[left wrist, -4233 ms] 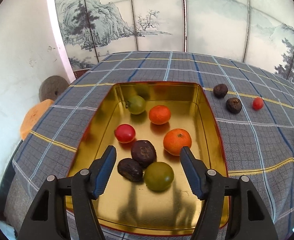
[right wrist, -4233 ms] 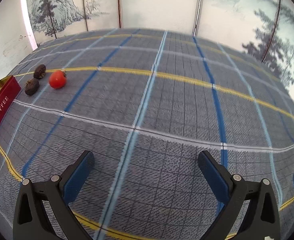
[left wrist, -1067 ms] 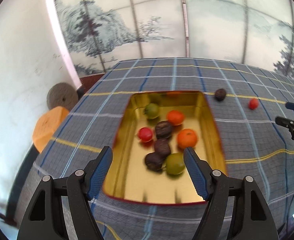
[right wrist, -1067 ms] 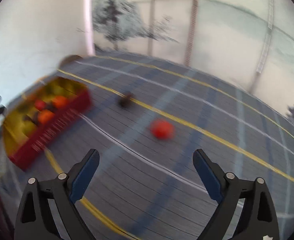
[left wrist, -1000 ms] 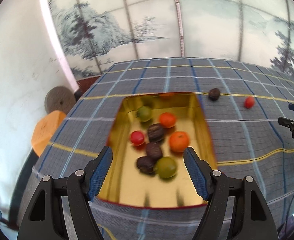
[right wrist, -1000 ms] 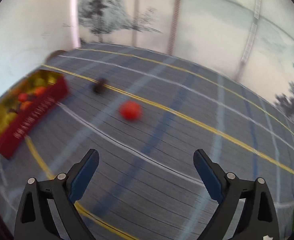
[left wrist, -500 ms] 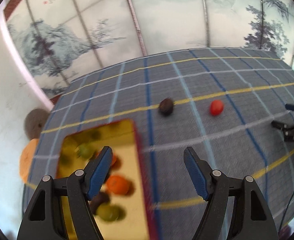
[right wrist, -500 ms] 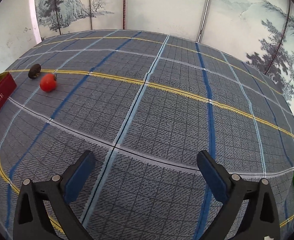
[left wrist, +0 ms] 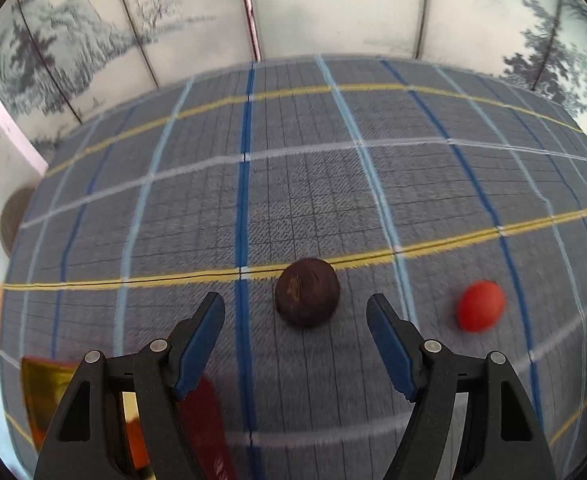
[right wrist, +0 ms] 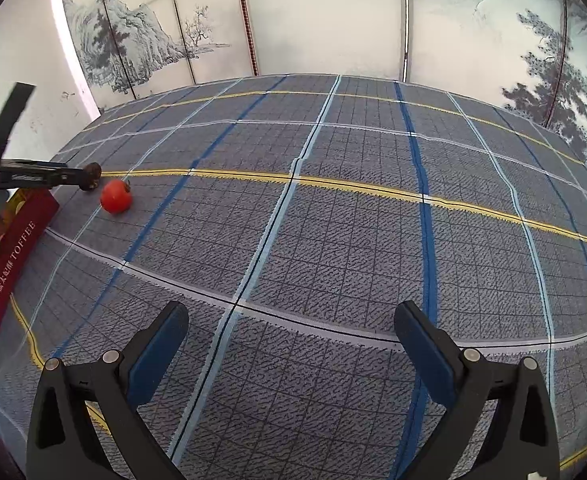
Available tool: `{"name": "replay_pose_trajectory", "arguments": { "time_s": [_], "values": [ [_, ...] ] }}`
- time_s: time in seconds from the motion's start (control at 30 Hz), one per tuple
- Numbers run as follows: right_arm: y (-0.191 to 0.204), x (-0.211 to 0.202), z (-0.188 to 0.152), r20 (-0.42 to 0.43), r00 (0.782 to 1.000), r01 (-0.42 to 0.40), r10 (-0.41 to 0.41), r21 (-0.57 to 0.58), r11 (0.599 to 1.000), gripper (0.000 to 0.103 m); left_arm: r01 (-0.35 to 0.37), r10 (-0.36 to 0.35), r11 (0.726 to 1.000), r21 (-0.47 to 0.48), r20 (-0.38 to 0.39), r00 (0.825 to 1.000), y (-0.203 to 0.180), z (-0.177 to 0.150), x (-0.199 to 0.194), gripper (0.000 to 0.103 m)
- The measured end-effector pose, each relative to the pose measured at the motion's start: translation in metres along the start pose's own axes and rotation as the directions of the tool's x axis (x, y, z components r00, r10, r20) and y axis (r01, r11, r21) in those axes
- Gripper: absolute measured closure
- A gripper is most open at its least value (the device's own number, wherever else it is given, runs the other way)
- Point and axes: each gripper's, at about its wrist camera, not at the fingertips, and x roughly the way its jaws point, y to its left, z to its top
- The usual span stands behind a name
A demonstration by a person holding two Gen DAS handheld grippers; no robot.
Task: Organize fruits
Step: 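Grasp the last brown date from the table with the left tool, then carry the brown date into the tin and open the left tool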
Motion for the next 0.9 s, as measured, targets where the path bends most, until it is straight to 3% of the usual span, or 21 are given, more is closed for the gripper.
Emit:
{"name": "replay_pose_trajectory", "arguments": {
  "time_s": [0.03, 0.07, 0.1, 0.13, 0.2, 0.33, 0.53, 0.63, 0.9],
  "values": [
    [0.001, 0.000, 0.000, 0.001, 1.000, -0.003, 0.003, -0.003, 1.000, 0.001, -0.001, 0.001, 1.000, -0.009, -0.023, 1.000, 0.001, 0.002, 0.008, 0.030],
    [0.002, 0.000, 0.000, 0.003, 1.000, -0.005, 0.005, -0.006, 1.000, 0.001, 0.013, -0.014, 1.000, -0.023, -0.043, 0.999, 0.003, 0.004, 0.015, 0.040],
    [0.002, 0.000, 0.000, 0.003, 1.000, -0.011, 0.011, -0.010, 1.000, 0.001, 0.051, -0.053, 0.998, -0.041, -0.057, 0.997, 0.005, 0.003, 0.020, 0.060],
    [0.003, 0.000, 0.000, 0.002, 1.000, -0.015, 0.015, -0.011, 1.000, 0.001, 0.078, -0.081, 0.995, -0.069, -0.037, 0.996, 0.007, 0.003, 0.017, 0.067],
    [0.002, 0.001, 0.001, -0.003, 1.000, -0.017, 0.017, -0.009, 1.000, 0.001, 0.052, -0.055, 0.997, -0.052, -0.055, 0.997, 0.002, 0.000, 0.013, 0.068],
    [0.004, 0.005, 0.001, -0.023, 1.000, -0.018, 0.018, -0.009, 1.000, 0.001, 0.048, -0.049, 0.998, -0.040, -0.015, 0.999, -0.018, -0.023, -0.013, 0.068],
    [0.012, 0.012, 0.001, -0.053, 0.998, 0.028, -0.031, -0.048, 0.998, 0.000, 0.018, -0.016, 1.000, -0.014, 0.139, 0.990, -0.053, -0.070, -0.085, 0.067],
    [0.018, 0.015, 0.000, -0.063, 0.995, 0.068, -0.073, -0.077, 0.995, 0.000, 0.013, -0.009, 1.000, -0.024, 0.175, 0.985, -0.059, -0.090, -0.111, 0.067],
    [0.015, 0.015, -0.001, -0.063, 0.996, 0.065, -0.069, -0.073, 0.995, 0.000, -0.025, 0.030, 0.999, -0.026, 0.214, 0.976, -0.060, -0.133, -0.149, 0.067]
  ]
}}
